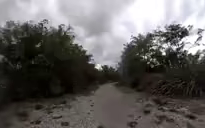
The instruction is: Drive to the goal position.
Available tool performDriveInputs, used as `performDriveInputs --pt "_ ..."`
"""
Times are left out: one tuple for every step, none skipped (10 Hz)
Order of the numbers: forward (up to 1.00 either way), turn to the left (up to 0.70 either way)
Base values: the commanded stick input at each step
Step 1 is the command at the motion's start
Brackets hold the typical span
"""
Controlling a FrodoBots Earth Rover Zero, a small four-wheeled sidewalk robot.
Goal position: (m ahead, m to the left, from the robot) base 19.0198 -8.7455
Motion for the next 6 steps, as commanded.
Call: performDriveInputs --pt "0.85 0.00" --pt "0.85 0.00" --pt "0.85 0.00" --pt "0.85 0.00" --pt "0.85 0.00" --pt "0.85 0.00"
